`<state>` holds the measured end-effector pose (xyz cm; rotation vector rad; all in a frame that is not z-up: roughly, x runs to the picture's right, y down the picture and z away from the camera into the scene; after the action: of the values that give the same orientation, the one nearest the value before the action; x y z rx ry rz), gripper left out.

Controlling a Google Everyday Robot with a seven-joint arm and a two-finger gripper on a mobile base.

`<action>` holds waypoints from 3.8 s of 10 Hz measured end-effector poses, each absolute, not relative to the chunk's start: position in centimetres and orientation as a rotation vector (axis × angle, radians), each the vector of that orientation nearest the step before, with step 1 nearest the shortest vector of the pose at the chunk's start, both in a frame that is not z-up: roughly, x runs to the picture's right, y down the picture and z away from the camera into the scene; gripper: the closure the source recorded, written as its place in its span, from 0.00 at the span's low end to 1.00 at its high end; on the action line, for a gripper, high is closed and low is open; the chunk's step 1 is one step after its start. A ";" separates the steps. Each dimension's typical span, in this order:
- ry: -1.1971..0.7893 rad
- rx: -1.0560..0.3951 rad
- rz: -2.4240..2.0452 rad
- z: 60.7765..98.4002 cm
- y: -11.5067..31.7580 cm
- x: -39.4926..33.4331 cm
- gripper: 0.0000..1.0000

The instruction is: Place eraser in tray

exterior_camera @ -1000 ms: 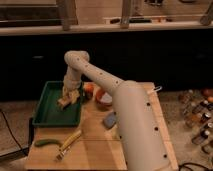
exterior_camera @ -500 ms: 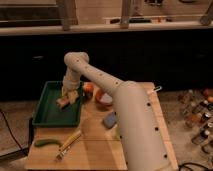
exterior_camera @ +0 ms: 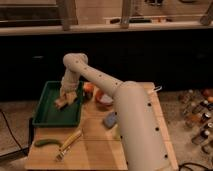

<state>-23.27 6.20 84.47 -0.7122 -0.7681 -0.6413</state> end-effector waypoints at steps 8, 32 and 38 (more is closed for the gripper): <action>-0.770 -0.738 -0.673 84.3 6.2 -24.3 0.20; -0.762 -0.721 -0.724 83.0 4.4 -23.7 0.20; -0.762 -0.722 -0.723 83.0 4.4 -23.7 0.20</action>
<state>-23.72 4.43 83.04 -0.7220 -0.7617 -0.7234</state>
